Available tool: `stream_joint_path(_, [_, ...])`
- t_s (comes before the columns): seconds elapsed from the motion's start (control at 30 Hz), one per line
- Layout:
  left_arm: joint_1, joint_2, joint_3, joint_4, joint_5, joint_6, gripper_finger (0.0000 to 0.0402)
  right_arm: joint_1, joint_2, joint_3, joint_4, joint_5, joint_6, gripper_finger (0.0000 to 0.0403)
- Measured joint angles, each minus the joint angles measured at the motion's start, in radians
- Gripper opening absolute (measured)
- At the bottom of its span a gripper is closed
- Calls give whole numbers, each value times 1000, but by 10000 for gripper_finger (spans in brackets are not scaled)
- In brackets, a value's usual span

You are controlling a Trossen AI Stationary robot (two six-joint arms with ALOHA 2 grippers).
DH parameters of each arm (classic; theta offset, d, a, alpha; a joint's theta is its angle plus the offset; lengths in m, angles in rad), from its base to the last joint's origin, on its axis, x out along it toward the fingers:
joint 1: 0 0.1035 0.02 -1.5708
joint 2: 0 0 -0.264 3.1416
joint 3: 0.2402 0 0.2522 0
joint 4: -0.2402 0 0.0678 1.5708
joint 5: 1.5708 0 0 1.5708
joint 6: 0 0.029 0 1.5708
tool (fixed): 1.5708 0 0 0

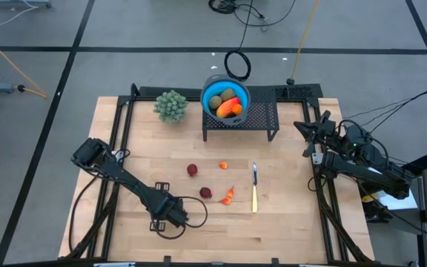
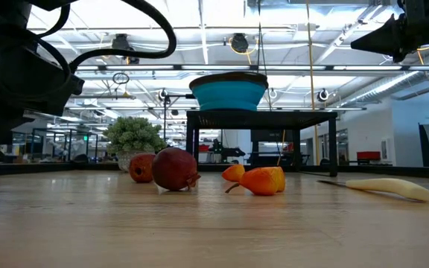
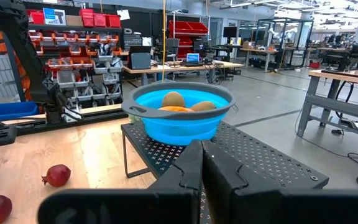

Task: Pick & Place Fruit
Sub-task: Put the orange peach into the blue strainer bowl on the shelf

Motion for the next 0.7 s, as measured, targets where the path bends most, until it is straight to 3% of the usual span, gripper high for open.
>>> stream_joint_path(0.7, [28,0,0,-3,-38,-65,40,0,0,0,0,0,-22,0])
